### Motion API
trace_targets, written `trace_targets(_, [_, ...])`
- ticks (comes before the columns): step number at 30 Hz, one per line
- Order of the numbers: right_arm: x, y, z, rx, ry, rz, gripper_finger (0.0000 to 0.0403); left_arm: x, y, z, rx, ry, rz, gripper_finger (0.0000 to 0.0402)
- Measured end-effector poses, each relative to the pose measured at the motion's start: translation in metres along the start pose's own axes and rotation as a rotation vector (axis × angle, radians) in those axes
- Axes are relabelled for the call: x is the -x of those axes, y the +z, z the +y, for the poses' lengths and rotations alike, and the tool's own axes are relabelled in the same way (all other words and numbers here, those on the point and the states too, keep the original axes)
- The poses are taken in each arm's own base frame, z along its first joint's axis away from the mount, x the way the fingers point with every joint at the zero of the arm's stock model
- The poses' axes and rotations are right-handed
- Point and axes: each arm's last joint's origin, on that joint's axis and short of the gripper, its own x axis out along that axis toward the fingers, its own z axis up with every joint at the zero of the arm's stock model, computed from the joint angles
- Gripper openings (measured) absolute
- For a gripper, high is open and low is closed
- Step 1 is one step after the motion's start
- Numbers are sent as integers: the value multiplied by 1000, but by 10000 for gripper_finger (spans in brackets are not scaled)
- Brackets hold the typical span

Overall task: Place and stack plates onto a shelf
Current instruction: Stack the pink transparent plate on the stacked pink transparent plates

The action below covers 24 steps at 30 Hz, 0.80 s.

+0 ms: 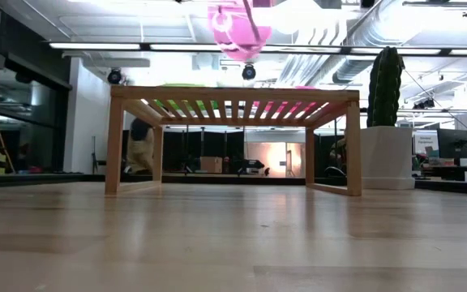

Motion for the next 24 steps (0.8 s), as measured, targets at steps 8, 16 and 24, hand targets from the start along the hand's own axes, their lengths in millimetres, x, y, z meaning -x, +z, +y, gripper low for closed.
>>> trace_targets(8, [8, 8, 3, -6, 22, -26, 243, -75, 12, 16, -396, 180, 114, 0])
trace_targets(16, [5, -1, -2, 17, -26, 43, 243, -134, -13, 31, -670, 286, 270, 0])
trace_targets(24, [4, -4, -5, 19, -48, 70, 243, -163, -38, 38, -762, 336, 380, 1])
